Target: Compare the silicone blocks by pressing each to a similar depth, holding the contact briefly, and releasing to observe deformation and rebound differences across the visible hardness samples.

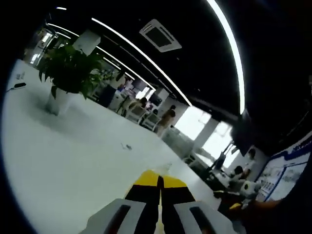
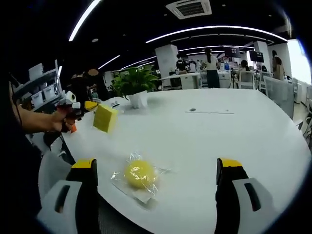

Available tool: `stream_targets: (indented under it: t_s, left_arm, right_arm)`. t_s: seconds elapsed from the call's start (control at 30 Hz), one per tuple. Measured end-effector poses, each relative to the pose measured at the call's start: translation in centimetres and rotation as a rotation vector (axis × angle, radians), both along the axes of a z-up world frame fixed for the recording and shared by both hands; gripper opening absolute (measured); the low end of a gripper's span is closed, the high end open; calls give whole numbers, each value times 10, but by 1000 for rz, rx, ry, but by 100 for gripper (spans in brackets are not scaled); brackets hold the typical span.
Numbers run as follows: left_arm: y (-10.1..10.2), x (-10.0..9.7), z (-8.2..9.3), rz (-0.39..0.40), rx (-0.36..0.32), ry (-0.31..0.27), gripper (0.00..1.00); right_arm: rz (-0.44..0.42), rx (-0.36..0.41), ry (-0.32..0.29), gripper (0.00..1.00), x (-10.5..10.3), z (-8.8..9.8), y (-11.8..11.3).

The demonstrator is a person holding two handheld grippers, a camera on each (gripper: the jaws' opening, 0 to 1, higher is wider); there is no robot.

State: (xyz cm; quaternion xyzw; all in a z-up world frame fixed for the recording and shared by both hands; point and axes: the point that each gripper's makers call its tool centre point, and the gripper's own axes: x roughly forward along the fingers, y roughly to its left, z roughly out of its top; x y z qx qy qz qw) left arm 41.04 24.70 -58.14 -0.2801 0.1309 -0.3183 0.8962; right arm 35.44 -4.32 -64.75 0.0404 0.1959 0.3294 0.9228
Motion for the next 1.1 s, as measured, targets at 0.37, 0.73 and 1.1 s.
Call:
stream_targets:
  t_s: [0.37,0.73,1.1]
  left_arm:
    - [-1,-6,54,-39,-43,-117,0]
    - [-10,-13,92,-97,-88,-172,0]
    - [-27,-25,135,-154,-172,-233,0]
  right_arm:
    - [60,43,89,96,-9,11,23]
    - [82,41,-56,96,8,52,38]
    - [270,117,-168,87,-1,99,83]
